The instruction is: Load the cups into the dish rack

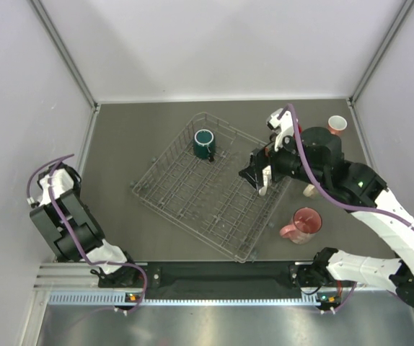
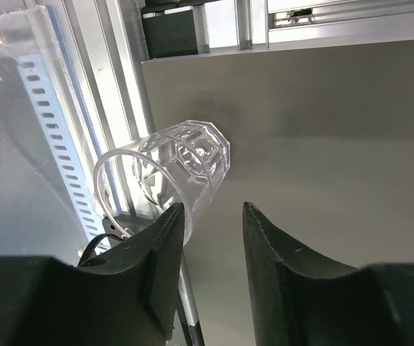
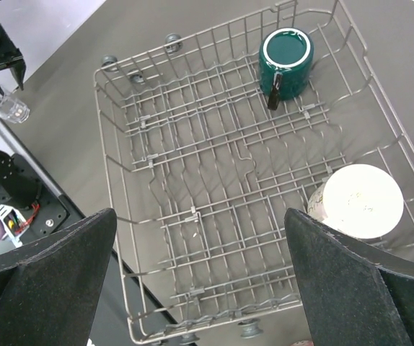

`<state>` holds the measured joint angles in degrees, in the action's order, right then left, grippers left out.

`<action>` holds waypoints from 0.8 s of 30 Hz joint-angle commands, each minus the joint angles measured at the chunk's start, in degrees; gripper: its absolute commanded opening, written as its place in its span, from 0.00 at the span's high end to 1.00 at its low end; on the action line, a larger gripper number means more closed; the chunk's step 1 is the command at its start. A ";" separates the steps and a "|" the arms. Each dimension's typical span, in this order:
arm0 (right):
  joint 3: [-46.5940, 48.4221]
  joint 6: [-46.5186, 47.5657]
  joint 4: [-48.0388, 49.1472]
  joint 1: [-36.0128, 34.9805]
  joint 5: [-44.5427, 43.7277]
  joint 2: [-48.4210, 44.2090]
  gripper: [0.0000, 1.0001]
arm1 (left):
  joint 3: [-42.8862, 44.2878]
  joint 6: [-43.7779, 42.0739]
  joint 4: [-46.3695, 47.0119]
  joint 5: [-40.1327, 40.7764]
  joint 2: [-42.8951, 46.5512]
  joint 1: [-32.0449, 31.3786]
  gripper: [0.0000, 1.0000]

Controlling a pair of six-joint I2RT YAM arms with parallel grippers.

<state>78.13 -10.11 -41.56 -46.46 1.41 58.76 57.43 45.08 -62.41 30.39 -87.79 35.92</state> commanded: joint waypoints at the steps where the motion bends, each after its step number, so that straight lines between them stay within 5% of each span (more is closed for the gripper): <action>1: 2.64 0.79 1.92 -1.00 -1.23 -0.32 0.00 | -0.13 -0.17 0.89 0.02 -0.72 0.46 0.58; 4: 2.82 0.79 1.92 -1.00 -1.15 -0.31 0.00 | -0.21 -0.34 0.98 -0.16 -0.72 0.46 0.78; 10: 3.08 1.58 1.66 -0.92 -4.22 -0.32 0.00 | -0.13 -0.17 0.89 -0.16 -0.54 0.46 0.83; 13: 3.08 1.58 1.83 -1.00 -4.13 -0.23 0.00 | -0.12 -0.52 1.06 -0.68 -0.19 0.38 1.00; 24: 4.93 1.15 1.30 -0.74 -2.99 2.41 0.00 | 5.14 0.53 -4.64 -6.22 4.81 -4.19 1.00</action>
<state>80.36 -9.02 -41.76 -46.48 -1.69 60.47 58.35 44.80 -63.29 25.45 -87.57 33.89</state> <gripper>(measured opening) 0.996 0.034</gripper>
